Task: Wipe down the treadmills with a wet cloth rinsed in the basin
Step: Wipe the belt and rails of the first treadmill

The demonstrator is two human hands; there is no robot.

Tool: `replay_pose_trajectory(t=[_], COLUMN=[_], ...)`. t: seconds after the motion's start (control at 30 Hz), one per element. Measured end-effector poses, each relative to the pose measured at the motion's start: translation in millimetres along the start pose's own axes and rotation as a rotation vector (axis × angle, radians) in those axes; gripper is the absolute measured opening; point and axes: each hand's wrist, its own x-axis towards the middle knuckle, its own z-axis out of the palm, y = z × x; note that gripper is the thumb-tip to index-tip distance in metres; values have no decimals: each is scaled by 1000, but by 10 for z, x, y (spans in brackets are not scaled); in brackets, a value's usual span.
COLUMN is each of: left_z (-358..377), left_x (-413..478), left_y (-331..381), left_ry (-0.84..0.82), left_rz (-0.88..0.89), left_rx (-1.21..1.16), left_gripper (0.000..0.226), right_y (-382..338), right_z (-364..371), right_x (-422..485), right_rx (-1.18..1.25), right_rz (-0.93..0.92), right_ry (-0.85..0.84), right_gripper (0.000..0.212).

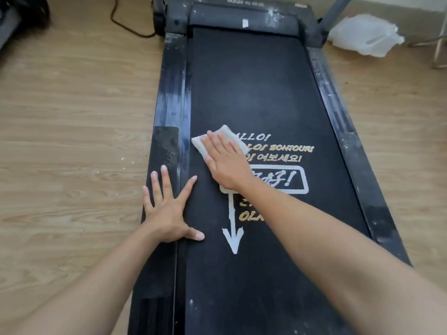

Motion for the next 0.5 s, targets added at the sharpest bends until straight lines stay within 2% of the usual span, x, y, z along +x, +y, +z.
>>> replay_pose_trajectory(t=[0.17,0.27,0.4,0.43,0.5], left_z=[7,6,6,5,7], left_x=[20,16,18,7,-36], left_y=[-11,-15,-9,-10,-24], left_ry=[10,4,10,25,71], left_rz=[-18,-15,-16,-20,-32], left_rx=[2,-1,-6,-10,-52], left_gripper=[153,154,157,160,169], right_y=[1720,2250,1688,1434,826], right_z=[-224,-254,-190,-186,-163], right_x=[-696,-979,-635,-479,-179], right_rx=[13,-25,32,47,62], right_rz=[419,584,826,809,634], right_ry=[66,142,142,134,135], right_gripper=[62,71,69,71,77])
